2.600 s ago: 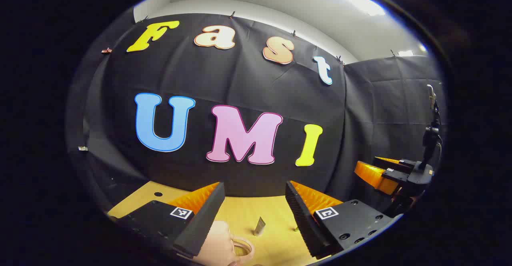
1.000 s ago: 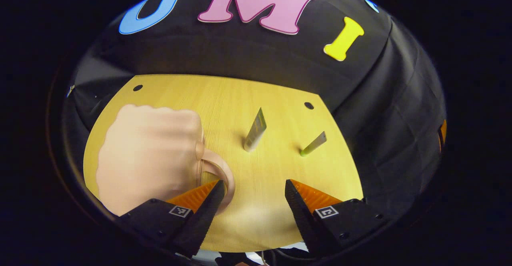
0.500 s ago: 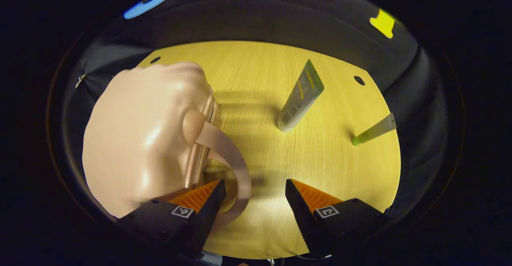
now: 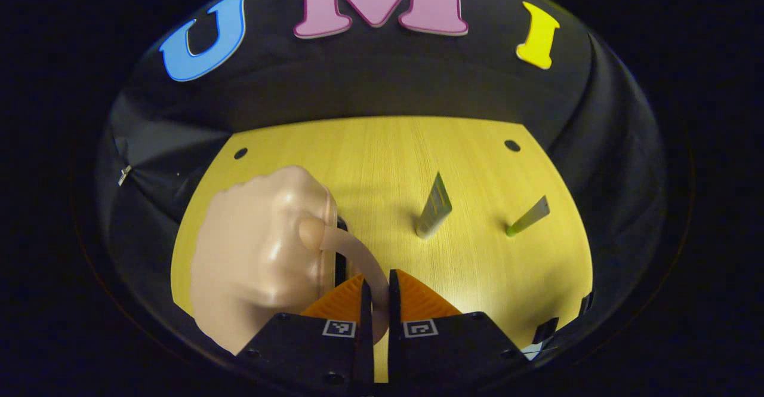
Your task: First open the suitcase, pack the skin care products into it, and then close the suitcase.
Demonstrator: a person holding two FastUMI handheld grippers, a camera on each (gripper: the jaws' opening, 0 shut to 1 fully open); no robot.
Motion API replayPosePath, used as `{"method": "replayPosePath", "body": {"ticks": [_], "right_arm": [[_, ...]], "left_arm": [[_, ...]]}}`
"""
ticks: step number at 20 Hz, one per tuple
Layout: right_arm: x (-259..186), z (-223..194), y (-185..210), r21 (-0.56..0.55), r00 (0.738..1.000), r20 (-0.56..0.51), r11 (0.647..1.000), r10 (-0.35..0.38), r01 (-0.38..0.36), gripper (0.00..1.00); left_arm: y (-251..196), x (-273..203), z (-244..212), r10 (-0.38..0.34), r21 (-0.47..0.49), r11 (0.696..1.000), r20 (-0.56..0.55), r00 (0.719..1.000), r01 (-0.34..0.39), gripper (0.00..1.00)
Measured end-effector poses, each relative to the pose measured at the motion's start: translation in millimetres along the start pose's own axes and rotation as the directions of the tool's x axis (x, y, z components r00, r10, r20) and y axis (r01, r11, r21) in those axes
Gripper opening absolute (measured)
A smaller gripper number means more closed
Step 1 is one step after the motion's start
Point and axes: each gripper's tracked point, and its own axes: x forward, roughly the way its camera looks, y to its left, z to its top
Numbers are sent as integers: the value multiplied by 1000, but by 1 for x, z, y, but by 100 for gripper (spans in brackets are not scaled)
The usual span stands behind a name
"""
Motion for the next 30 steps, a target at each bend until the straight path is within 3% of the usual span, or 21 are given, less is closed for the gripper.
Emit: {"method": "replayPosePath", "body": {"ticks": [4,9,11,16,19,22,25,26,28,30], "right_arm": [[31,17,79,17,996,36,997,81,-81,97],[59,38,191,50,979,71,980,189,-193,97],[64,39,226,43,974,61,974,218,-220,97],[82,14,282,47,976,-21,975,217,-216,97],[89,0,294,94,983,-85,984,162,-154,97],[98,-10,292,79,988,-125,993,97,-87,97],[101,-18,284,50,988,-146,998,48,-41,97],[101,-19,284,50,989,-143,998,43,-36,97],[100,-22,283,29,990,-138,999,35,-31,97],[97,-25,278,-16,992,-128,1000,15,-18,97]], "left_arm": [[91,-63,44,42,-29,999,144,989,-38,14],[280,-107,57,275,-54,961,226,934,-270,12],[349,-105,43,323,-104,946,184,928,-308,11],[474,-29,-17,344,-134,933,58,937,-334,11],[519,24,-63,319,-166,931,-59,946,-324,11],[535,66,-96,281,-211,932,-99,955,-296,12],[546,92,-128,277,-243,921,-141,951,-304,20],[551,97,-134,292,-250,914,-138,946,-318,23],[550,101,-139,257,-286,918,-102,961,-275,31],[554,96,-123,267,-283,923,-16,964,-260,42]]}}
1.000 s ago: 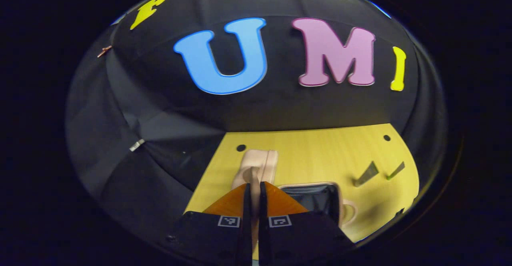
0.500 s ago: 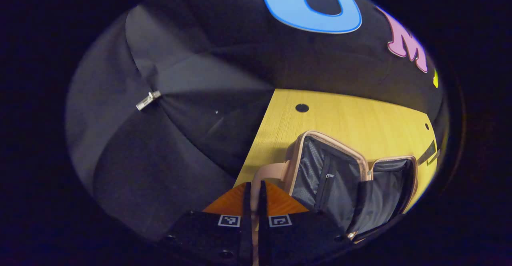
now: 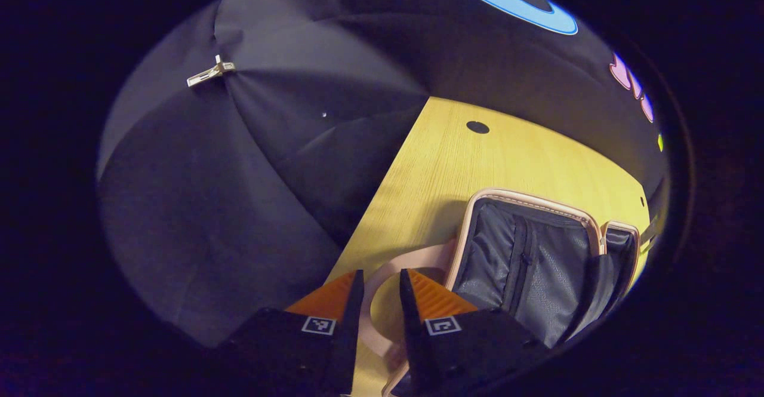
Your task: First open the suitcase, pack the skin care products into it, and then close the suitcase.
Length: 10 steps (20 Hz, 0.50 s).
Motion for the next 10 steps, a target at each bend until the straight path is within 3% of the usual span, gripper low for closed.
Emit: {"method": "replayPosePath", "body": {"ticks": [2,3,4,5,7,10], "right_arm": [[-7,6,-3,-22,999,38,1000,-18,18,97],[-8,11,-7,-40,997,65,998,-36,39,97],[-9,14,-11,-60,995,79,997,-53,58,97],[-7,15,-15,-78,994,89,994,-65,72,96],[-5,23,-18,-93,992,108,993,-62,72,96],[0,33,-30,-79,988,138,994,-69,81,96]], "left_arm": [[-18,-28,32,-52,13,999,126,991,51,62],[-34,-44,49,-97,17,995,187,978,96,73],[-55,-64,65,-142,24,990,233,962,141,76],[-77,-88,80,-181,35,983,277,944,178,86],[-133,-130,106,-289,87,957,382,878,278,92],[-239,-207,130,-466,188,883,456,758,430,96]]}}
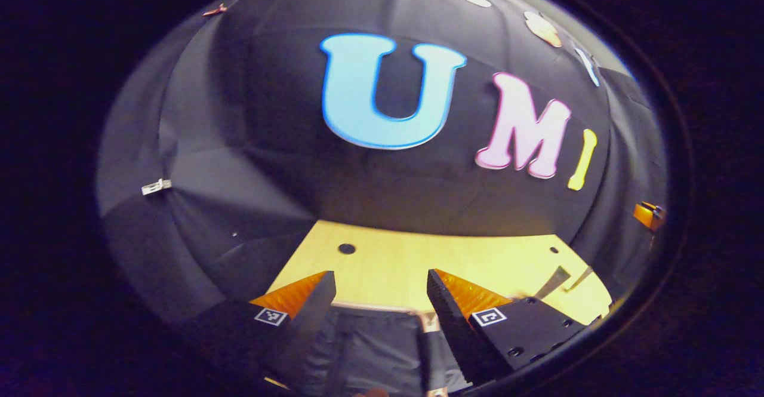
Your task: First open the suitcase, pack the skin care products into it, and then close the suitcase.
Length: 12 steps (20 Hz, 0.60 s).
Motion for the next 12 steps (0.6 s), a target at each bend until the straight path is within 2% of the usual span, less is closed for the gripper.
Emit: {"method": "replayPosePath", "body": {"ticks": [3,6,8,12], "right_arm": [[0,-2,-14,-51,1000,18,999,4,-3,96],[-7,-6,-23,-40,999,26,999,29,-28,96],[-12,-17,-21,6,998,-3,998,62,-62,96],[-19,-39,-43,11,995,-47,996,90,-90,96]], "left_arm": [[-121,-1,10,-205,13,979,11,979,205,96],[-219,16,-14,-341,49,938,-63,938,344,96],[-263,25,-47,-380,82,916,-147,913,394,96],[-306,70,-114,-381,73,904,-308,872,421,96]]}}
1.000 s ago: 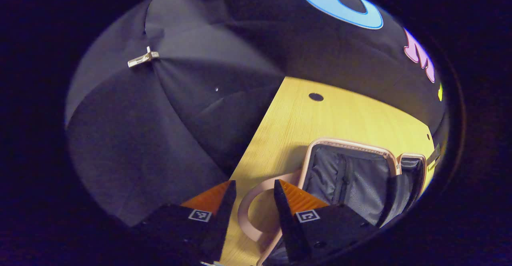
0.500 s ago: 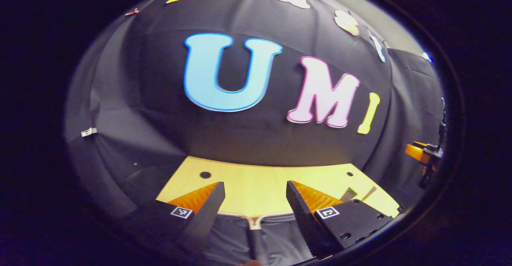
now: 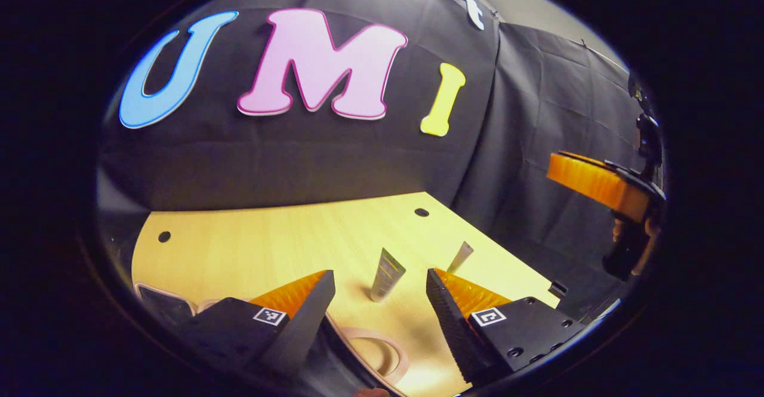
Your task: First open the suitcase, pack the skin care products into it, and then close the suitcase.
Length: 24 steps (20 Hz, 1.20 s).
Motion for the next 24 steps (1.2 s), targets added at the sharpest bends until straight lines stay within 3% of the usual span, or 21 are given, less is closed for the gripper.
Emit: {"method": "replayPosePath", "body": {"ticks": [4,8,9,10,11,12,13,14,16,20,24], "right_arm": [[-3,-36,-29,47,997,-80,999,12,-8,96],[7,-93,-62,41,984,-177,999,8,-1,96],[12,-109,-67,46,977,-212,999,13,-3,96],[15,-123,-70,55,971,-237,998,19,-6,97],[22,-135,-73,64,966,-259,998,25,-9,96],[28,-147,-73,75,958,-284,997,39,-18,96],[34,-158,-71,86,953,-300,996,52,-28,96],[42,-169,-69,93,948,-312,995,64,-37,96],[59,-194,-58,104,937,-337,993,91,-59,96],[91,-258,-40,137,893,-430,987,136,-85,98],[123,-293,-24,177,872,-465,981,153,-78,98]], "left_arm": [[3,84,-55,65,15,998,-126,990,-64,97],[19,144,-78,147,52,989,-188,971,-140,97],[20,157,-82,156,56,987,-203,967,-148,92],[17,166,-86,140,50,990,-222,965,-132,97],[8,173,-91,97,34,995,-248,964,-92,96],[11,174,-92,110,40,994,-262,959,-103,93],[9,144,-72,135,63,990,-259,956,-123,49],[12,181,-91,128,72,991,-266,955,-113,51],[5,170,-88,116,50,993,-297,948,-106,46],[-13,117,-53,100,3,995,-231,968,-102,44],[-2,47,-40,155,10,988,-220,963,-157,45]]}}
